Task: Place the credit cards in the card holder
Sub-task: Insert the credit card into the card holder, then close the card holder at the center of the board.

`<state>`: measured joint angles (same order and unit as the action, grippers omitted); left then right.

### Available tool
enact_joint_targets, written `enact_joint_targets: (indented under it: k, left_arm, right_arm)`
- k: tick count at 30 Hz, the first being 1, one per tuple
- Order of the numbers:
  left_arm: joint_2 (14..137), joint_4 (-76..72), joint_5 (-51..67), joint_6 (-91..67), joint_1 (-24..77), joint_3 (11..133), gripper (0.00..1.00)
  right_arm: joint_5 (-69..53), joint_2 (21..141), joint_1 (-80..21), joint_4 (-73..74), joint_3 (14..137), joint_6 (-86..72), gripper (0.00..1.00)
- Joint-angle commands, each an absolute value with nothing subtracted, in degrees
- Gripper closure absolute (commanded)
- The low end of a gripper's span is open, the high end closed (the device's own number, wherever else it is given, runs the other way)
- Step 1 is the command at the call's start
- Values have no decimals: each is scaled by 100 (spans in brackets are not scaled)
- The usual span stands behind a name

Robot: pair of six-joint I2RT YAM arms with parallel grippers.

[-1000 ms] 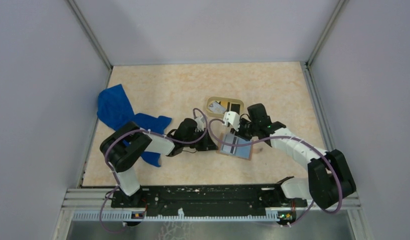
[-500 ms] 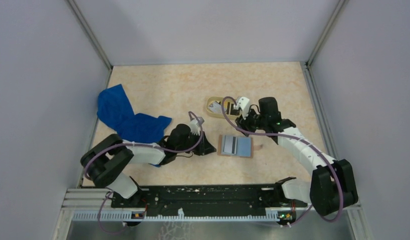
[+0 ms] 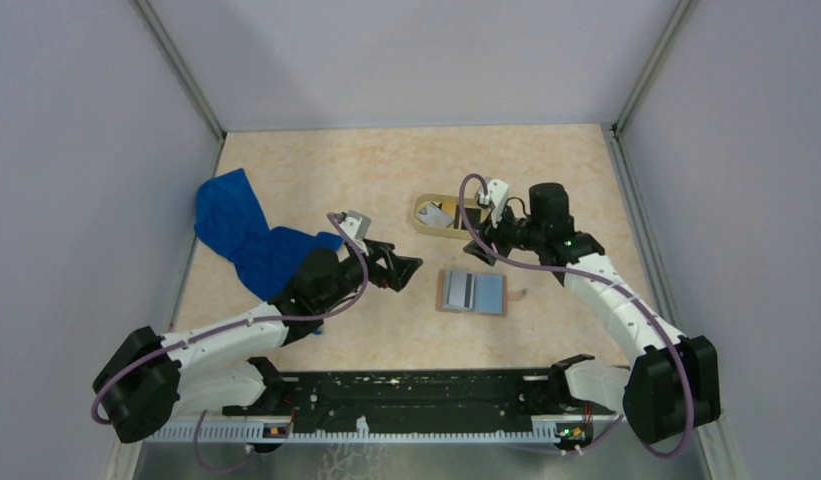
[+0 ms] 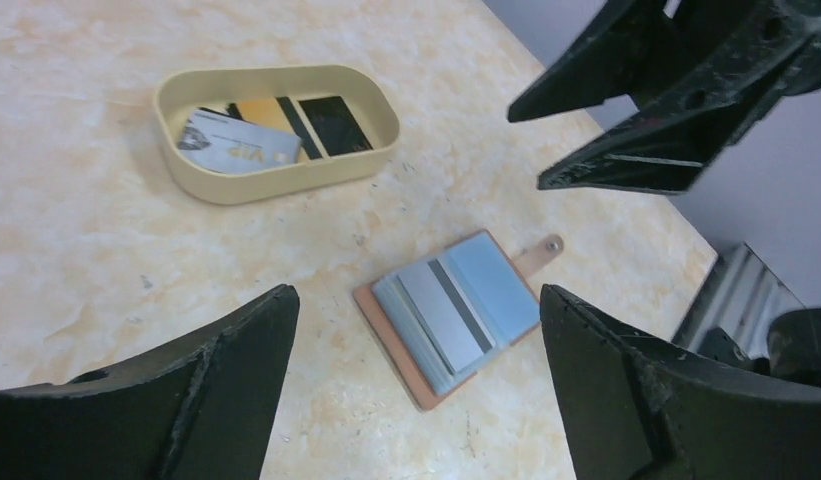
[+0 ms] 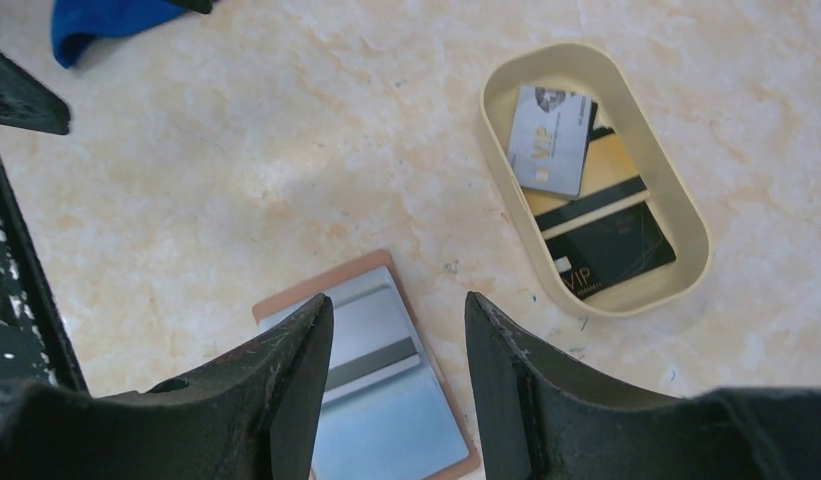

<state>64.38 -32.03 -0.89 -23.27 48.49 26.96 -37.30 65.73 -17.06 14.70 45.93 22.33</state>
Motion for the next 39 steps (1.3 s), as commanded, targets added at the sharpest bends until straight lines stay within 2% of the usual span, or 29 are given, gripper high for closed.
enact_joint_targets:
  k: [1,6,10,15,20,27,34,39]
  left_arm:
    - [6176,-3131,-892,-2019,4814,2481,2]
    - [6446,-3444,-244,-2384,4751,2366,2]
    - [6807,-4035,251,-2911,4746,2112,2]
    - [7187,-4892,382,-3333,4746,1740,2]
    - [7485,-5576,584,-3584,4746,1498,2]
    - [8015,-5191,970,-3796,4746,1792,1]
    - [8453,-5760,1565,-3923,4753,1769,1]
    - [8577,-5587,1495,-4094,4746,1791,3]
  right_arm:
    - [-4304,6442,-1661,1441,5151,1916,48]
    - [-5047,6639,-1619,1448,5406,1363,45]
    - [-5843,6736,-1345,486,4986,585,43]
    - [-6095,6671,-991,144,4543,384,40]
    - [-6121,6556,-932,257,4514,489,39]
    - [-6062,6383,-861,409,4491,650,38]
    - [-6051,6402,-809,576,4522,756,38]
    - [-5900,6488,-799,973,4631,1047,36]
